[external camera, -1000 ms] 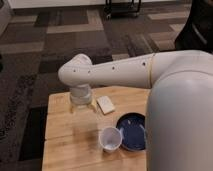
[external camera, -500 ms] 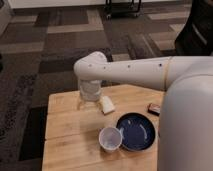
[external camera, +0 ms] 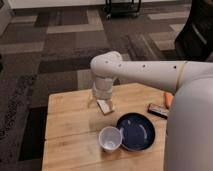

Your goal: Place the pepper in the ceramic cup

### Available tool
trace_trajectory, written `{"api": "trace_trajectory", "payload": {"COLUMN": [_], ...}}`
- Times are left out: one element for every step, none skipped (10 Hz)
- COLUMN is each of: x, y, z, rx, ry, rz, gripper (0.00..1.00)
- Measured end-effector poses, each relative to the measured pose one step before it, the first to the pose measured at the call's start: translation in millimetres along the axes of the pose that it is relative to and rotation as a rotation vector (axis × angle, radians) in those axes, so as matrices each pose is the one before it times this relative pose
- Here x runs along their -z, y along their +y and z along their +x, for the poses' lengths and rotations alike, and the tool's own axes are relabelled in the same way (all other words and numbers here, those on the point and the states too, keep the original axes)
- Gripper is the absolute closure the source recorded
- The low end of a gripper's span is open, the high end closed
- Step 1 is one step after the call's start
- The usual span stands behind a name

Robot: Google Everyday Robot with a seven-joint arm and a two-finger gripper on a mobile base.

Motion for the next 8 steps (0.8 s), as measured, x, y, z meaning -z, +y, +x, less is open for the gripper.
{"api": "trace_trajectory", "payload": {"x": [-0.11, -0.1, 0.03, 0.01, -0.12, -0.09, -0.03, -0.09], "y": [0.88, 1.18, -0.83, -0.14, 0.68, 0.27, -0.22, 0.17], "z": [0.05, 0.14, -0.01, 0.0, 0.03, 0.02, 0.1, 0.07], "rx": [0.00189, 0.00204, -0.00134, -0.00026, 0.00123, 0.00052, -0.00025, 0.00036], "ry": [0.00041, 0.00026, -0.0001, -0.00002, 0.00017, 0.00011, 0.00012, 0.0002], "rz": [0.00071, -0.00028, 0.00008, -0.00004, 0.00008, 0.00006, 0.00012, 0.00008], "gripper": [0.35, 0.35, 0.35, 0.35, 0.35, 0.35, 0.35, 0.35]}}
